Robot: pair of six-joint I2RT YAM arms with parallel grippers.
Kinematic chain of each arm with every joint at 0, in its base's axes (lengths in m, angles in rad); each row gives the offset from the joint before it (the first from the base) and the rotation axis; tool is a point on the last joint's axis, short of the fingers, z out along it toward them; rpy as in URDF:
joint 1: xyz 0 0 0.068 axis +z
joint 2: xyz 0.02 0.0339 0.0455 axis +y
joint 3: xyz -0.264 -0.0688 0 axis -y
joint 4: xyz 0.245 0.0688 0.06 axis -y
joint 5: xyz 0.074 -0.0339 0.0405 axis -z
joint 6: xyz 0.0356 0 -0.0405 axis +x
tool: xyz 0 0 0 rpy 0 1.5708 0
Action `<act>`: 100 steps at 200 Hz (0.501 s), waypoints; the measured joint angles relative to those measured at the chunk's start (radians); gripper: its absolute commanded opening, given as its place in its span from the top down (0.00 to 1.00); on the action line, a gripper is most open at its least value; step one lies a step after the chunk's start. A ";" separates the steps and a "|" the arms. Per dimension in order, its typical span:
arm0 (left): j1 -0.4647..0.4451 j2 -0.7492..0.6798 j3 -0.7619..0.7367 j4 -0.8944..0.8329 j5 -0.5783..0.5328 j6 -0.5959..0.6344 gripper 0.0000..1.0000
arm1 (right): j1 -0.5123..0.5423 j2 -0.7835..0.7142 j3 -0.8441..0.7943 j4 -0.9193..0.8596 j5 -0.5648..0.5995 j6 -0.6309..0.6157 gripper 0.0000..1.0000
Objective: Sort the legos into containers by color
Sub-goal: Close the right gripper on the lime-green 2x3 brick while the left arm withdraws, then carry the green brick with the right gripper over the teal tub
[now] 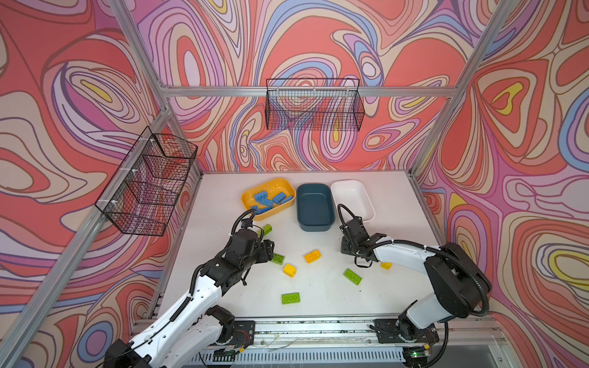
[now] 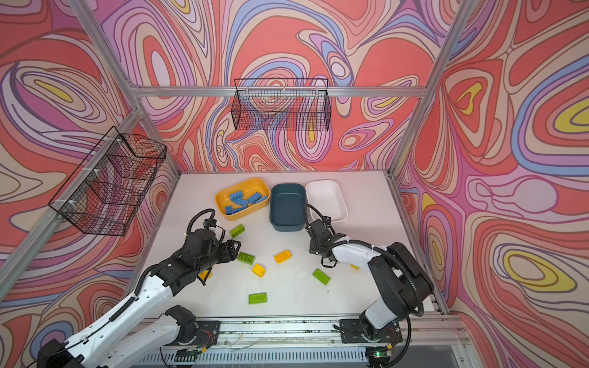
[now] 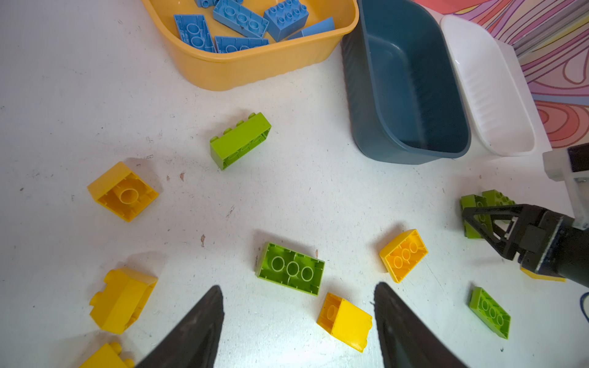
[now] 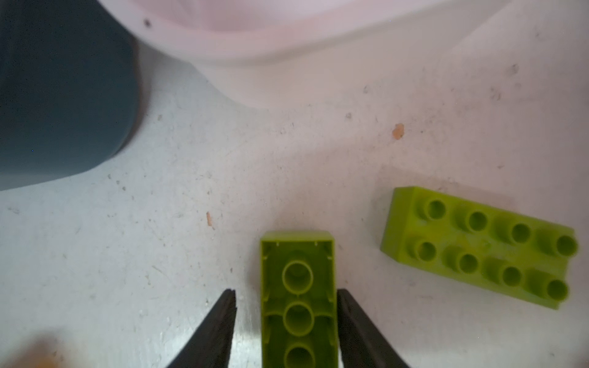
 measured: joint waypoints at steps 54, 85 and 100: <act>0.000 -0.003 0.000 0.000 0.000 -0.008 0.26 | 0.003 -0.003 0.002 -0.010 0.001 -0.025 0.71; 0.000 -0.013 0.000 -0.010 0.003 -0.020 0.26 | 0.021 -0.079 0.027 -0.066 -0.004 -0.048 0.71; 0.000 -0.027 0.000 -0.019 0.006 -0.027 0.26 | 0.029 -0.125 0.079 -0.093 -0.035 -0.076 0.71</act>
